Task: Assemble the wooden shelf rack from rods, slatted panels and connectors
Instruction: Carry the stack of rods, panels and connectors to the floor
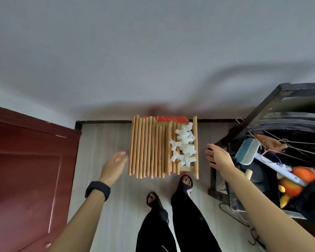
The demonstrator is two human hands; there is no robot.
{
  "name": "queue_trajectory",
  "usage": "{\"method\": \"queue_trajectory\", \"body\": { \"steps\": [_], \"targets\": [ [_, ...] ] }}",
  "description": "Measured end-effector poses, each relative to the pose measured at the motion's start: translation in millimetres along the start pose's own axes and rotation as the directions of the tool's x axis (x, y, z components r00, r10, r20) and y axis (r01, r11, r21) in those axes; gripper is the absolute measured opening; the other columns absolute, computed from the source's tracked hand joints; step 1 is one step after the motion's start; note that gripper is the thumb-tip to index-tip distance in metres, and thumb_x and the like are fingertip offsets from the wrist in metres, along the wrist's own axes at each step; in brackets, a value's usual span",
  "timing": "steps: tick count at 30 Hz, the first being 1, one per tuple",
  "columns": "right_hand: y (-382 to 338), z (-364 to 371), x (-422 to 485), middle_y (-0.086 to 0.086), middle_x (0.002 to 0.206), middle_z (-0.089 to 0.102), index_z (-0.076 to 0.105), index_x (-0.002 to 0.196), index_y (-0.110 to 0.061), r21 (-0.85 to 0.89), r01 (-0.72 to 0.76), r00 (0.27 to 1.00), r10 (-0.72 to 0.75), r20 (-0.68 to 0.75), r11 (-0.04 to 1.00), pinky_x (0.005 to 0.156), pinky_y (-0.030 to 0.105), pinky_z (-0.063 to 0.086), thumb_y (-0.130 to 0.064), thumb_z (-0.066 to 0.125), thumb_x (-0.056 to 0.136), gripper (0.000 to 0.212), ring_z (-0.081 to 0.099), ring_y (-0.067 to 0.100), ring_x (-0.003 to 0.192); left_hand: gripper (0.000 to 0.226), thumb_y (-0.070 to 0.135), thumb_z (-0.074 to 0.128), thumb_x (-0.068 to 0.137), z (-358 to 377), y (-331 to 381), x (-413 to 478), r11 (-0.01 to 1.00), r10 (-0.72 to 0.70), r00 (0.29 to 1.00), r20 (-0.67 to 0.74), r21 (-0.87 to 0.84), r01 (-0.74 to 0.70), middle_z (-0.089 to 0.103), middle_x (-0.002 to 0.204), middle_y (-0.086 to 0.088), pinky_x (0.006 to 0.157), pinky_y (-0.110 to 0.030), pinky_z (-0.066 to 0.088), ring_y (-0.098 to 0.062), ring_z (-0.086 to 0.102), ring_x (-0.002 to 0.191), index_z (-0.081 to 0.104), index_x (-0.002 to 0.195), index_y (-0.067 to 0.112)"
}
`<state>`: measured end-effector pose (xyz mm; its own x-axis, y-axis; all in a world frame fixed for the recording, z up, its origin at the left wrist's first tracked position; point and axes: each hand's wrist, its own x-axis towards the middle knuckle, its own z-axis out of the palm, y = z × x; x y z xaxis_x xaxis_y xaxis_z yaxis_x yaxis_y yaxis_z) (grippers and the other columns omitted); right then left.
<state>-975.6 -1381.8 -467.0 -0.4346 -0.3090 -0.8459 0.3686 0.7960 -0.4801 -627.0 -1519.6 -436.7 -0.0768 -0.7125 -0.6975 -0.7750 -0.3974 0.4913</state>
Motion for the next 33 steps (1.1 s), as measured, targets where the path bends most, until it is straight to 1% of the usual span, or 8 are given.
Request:
{"method": "queue_trajectory", "body": {
  "steps": [3,6,9,11,14,18,26,33],
  "targets": [
    [-10.0,11.7,50.8,0.002,0.134,0.062,0.057,0.140,-0.026,0.021,-0.097,0.995,0.096,0.025,0.995,0.104,0.044,0.047,-0.043,0.046,0.107,0.039,0.058,0.025,0.122,0.044,0.037,0.040,0.107,0.8,-1.2,64.0,0.998,-0.063,0.998,0.010,-0.009,0.063,0.044,0.155,0.000,0.112,-0.035,0.029,-0.022,0.039,0.143,0.046,0.149,0.023],
    [-8.3,21.4,95.1,0.004,0.143,0.055,0.054,0.144,-0.025,0.042,-0.205,0.978,0.204,0.036,0.978,0.113,0.052,0.040,-0.043,0.044,0.108,0.041,0.050,0.031,0.134,0.050,0.047,0.037,0.107,8.5,-6.0,118.1,0.964,-0.225,0.974,0.015,-0.142,0.225,0.041,0.157,-0.001,0.118,-0.048,0.030,-0.027,0.038,0.143,0.040,0.152,0.026],
    [0.6,31.1,132.0,0.001,0.128,0.062,0.063,0.124,-0.026,0.050,-0.300,0.953,0.297,0.061,0.953,0.110,0.053,0.038,-0.045,0.045,0.106,0.032,0.055,0.029,0.122,0.055,0.053,0.039,0.104,21.7,-15.2,160.6,0.869,-0.404,0.909,0.101,-0.268,0.416,0.043,0.153,-0.002,0.114,-0.054,0.032,-0.029,0.041,0.140,0.038,0.153,0.028],
    [6.6,36.9,149.6,0.001,0.114,0.068,0.067,0.111,-0.023,0.052,-0.356,0.931,0.350,0.109,0.933,0.099,0.051,0.045,-0.048,0.046,0.105,0.033,0.061,0.027,0.107,0.052,0.055,0.044,0.102,29.3,-22.5,181.2,0.815,-0.447,0.878,0.173,-0.326,0.479,0.050,0.144,-0.001,0.113,-0.058,0.033,-0.031,0.045,0.135,0.043,0.148,0.030],
    [15.6,40.1,169.3,0.006,0.114,0.072,0.069,0.114,-0.022,0.091,-0.401,0.907,0.381,0.180,0.912,0.081,0.047,0.053,-0.052,0.051,0.102,0.037,0.066,0.031,0.108,0.041,0.056,0.055,0.096,37.0,-29.4,204.2,0.733,-0.443,0.839,0.314,-0.412,0.541,0.062,0.128,-0.003,0.103,-0.060,0.044,-0.032,0.055,0.121,0.061,0.127,0.031],
    [24.8,36.6,184.4,0.011,0.120,0.073,0.071,0.119,-0.020,0.086,-0.410,0.897,0.385,0.216,0.908,0.088,0.053,0.057,-0.056,0.057,0.097,0.044,0.065,0.036,0.116,0.041,0.056,0.061,0.086,36.9,-34.9,219.9,0.707,-0.405,0.812,0.419,-0.420,0.569,0.071,0.112,-0.010,0.078,-0.049,0.057,-0.033,0.064,0.106,0.075,0.110,0.026],
    [12.6,42.9,159.3,0.014,0.125,0.070,0.071,0.119,-0.017,0.117,-0.429,0.894,0.402,0.200,0.896,0.093,0.056,0.053,-0.056,0.055,0.098,0.047,0.062,0.037,0.119,0.044,0.058,0.061,0.087,24.3,-30.0,213.7,0.714,-0.400,0.802,0.444,-0.397,0.577,0.069,0.108,-0.010,0.076,-0.051,0.057,-0.033,0.063,0.107,0.073,0.112,0.024],
    [-26.0,16.8,65.7,0.015,0.125,0.069,0.068,0.124,-0.012,0.221,-0.404,0.911,0.368,0.185,0.888,0.101,0.061,0.049,-0.054,0.057,0.099,0.050,0.063,0.037,0.117,0.050,0.061,0.061,0.089,-28.4,31.7,168.7,0.800,-0.330,0.820,0.468,-0.323,0.506,0.065,0.104,-0.013,0.077,-0.051,0.054,-0.033,0.061,0.099,0.068,0.110,0.017]
  ]
}}
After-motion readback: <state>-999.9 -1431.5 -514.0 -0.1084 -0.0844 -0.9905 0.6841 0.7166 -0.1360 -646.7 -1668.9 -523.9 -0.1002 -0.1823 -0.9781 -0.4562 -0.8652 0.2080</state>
